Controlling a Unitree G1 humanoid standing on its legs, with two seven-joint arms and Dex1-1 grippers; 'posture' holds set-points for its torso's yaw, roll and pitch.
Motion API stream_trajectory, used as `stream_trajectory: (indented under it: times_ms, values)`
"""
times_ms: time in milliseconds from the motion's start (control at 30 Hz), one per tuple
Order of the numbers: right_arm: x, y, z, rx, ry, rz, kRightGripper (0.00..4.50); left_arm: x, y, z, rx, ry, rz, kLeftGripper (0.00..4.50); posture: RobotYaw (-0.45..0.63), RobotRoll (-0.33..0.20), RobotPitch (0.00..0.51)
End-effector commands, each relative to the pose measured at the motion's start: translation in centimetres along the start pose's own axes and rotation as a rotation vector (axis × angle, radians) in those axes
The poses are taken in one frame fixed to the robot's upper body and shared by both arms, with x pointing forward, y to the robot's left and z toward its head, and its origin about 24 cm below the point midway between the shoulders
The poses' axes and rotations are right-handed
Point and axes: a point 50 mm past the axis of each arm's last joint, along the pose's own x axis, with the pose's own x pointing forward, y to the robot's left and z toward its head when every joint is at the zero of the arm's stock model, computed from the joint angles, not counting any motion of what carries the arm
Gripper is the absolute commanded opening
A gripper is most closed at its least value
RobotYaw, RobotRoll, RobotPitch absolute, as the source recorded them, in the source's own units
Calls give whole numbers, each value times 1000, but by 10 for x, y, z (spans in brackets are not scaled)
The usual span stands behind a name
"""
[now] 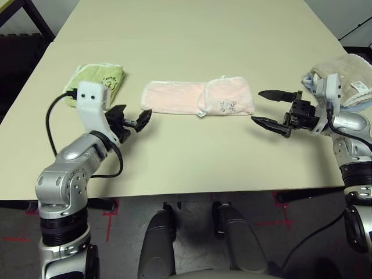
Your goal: Fold the towel and set it aside.
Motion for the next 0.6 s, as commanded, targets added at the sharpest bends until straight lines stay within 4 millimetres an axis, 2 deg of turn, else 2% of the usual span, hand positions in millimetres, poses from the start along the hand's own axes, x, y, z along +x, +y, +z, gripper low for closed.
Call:
stream_trajectory:
  times_ms: [33,300,600]
  values:
    - [0,3,-1,4,10,18,4473,4,-3,-1,-109,40,15,4500,-135,0,216]
    - [-1,4,-2,-9,22,6,4473,24,5,9,-400,64,98,4500,-155,0,218]
    - [-1,1,0,-17,25,-4,4473,35,20,6,-428,107,181,4500,-165,0,223]
